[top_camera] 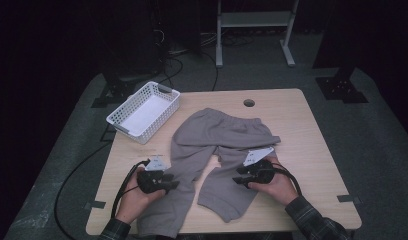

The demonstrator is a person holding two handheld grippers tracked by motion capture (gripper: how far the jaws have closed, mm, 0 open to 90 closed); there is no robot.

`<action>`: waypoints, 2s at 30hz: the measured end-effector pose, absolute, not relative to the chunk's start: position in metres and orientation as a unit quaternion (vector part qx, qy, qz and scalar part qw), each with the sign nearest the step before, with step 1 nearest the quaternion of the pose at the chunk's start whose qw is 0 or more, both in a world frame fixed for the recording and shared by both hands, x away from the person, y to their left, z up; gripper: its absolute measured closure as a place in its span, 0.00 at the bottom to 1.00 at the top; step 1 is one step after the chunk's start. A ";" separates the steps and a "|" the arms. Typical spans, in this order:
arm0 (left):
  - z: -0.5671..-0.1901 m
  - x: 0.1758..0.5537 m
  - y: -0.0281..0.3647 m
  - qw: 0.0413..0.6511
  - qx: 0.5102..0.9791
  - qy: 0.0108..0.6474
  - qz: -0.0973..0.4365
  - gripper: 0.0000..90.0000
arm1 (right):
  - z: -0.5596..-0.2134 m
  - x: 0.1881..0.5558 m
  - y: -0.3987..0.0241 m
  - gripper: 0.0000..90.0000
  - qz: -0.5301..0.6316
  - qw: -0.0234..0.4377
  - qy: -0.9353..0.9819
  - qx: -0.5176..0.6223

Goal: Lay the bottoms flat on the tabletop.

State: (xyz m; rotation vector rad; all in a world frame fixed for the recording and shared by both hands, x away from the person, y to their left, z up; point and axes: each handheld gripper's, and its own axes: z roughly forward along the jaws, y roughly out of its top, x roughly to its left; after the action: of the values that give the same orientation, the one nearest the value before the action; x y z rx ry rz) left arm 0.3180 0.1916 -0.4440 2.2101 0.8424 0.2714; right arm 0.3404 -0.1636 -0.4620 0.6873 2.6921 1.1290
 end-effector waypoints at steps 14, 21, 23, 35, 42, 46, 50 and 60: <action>-0.456 0.386 0.151 0.344 0.875 0.312 0.135 0.60 | -0.469 0.341 -0.161 0.62 0.355 0.085 0.902 0.232; -0.465 0.389 0.147 0.326 0.883 0.310 0.135 0.59 | -0.469 0.341 -0.161 0.92 0.345 0.066 0.910 0.222; -0.465 0.389 0.148 0.323 0.884 0.310 0.132 0.58 | -0.468 0.339 -0.161 0.96 0.343 0.050 0.913 0.216; -0.467 0.387 0.152 0.331 0.880 0.314 0.131 0.59 | -0.466 0.302 -0.152 0.98 0.325 -0.054 0.937 0.117; -0.468 0.386 0.152 0.335 0.878 0.316 0.132 0.59 | -0.448 0.297 -0.162 0.84 0.362 -0.034 0.926 0.099; -0.468 0.385 0.152 0.337 0.875 0.320 0.134 0.59 | -0.445 0.322 -0.176 0.76 0.371 0.042 0.913 0.162; -0.468 0.385 0.151 0.337 0.875 0.322 0.134 0.59 | -0.451 0.348 -0.180 0.73 0.358 0.076 0.908 0.203; -0.468 0.385 0.151 0.335 0.875 0.322 0.134 0.59 | -0.467 0.367 -0.171 0.77 0.332 0.074 0.916 0.211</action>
State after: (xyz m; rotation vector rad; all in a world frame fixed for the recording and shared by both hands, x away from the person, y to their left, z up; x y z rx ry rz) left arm 0.3849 0.1511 -0.4677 2.2837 0.8412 0.3495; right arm 0.3668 -0.1714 -0.4665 0.6349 2.7510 0.9958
